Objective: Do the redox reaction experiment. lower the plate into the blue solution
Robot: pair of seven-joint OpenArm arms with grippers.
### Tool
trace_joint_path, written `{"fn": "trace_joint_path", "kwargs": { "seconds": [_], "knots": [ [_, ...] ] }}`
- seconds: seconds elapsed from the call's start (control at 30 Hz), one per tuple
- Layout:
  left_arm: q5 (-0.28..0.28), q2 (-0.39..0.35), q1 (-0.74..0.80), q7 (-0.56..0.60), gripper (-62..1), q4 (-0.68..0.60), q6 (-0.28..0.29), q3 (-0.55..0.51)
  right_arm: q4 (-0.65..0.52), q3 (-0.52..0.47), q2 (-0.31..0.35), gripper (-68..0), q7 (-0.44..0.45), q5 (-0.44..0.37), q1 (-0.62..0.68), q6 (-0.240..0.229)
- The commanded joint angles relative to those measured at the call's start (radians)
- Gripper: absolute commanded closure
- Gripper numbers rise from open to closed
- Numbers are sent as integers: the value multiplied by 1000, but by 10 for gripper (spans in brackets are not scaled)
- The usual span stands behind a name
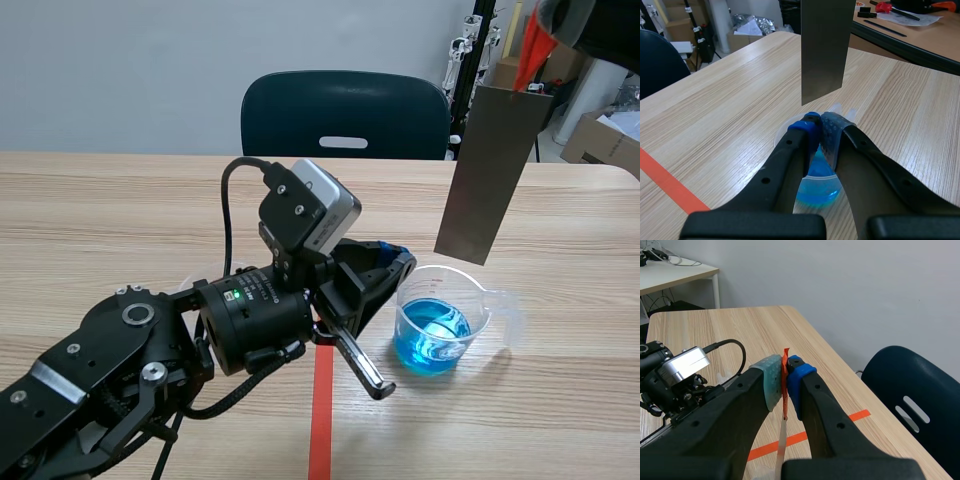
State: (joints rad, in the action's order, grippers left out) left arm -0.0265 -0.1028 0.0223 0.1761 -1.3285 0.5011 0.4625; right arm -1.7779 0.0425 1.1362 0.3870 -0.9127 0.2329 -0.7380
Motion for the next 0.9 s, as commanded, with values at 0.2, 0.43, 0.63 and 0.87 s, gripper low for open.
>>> {"fn": "trace_joint_path", "kwargs": {
  "seconds": [0.2, 0.43, 0.63, 0.87],
  "knots": [
    [7, 0, -1, 17, -27, -26, 0, 3, -10, -5, 5, -2, 18, -15, -14, -8],
    [7, -1, 5, 17, -28, -26, 0, 3, -10, -5, 5, -2, 18, -15, -14, -8],
    [6, -9, 50, 37, -94, -26, 0, 3, -10, -5, 5, -2, 18, -15, -14, -8],
    [7, -93, 113, 154, -170, -27, 0, 3, -10, -5, 5, -2, 14, -15, -14, -8]
  ]
}}
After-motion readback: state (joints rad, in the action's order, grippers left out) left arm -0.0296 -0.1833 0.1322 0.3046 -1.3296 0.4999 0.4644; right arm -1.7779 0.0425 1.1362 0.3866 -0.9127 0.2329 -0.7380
